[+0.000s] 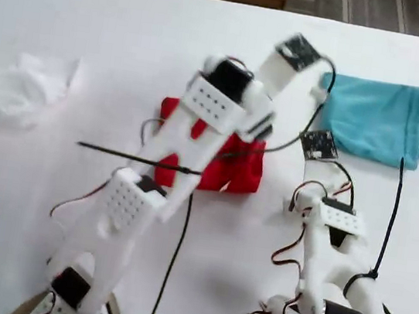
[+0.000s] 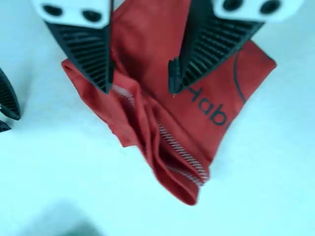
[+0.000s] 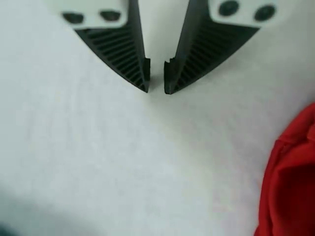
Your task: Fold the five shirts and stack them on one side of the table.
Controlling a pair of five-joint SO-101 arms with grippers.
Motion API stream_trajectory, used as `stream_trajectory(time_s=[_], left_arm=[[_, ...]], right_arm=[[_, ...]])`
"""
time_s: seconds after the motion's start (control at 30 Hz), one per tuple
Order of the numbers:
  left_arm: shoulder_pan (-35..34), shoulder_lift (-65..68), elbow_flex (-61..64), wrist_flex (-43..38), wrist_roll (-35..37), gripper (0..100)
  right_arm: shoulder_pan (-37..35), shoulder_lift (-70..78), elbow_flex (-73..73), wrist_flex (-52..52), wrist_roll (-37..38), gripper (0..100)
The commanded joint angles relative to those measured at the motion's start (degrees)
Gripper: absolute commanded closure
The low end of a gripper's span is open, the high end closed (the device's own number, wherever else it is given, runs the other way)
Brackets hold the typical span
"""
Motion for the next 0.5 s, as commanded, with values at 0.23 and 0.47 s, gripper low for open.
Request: stream_trajectory(time_s=[0.23,0.47], left_arm=[[-6.68,-4.22,9.98,-0.62,0.00,97],[-8.18,-4.22,23.60,-8.79,-0.09,97]], right_arm=[[0.92,-1.80,0.00,-1.45,-0.35,93.7],[0.92,-1.80,0.00,-1.54,-0.44,93.7]])
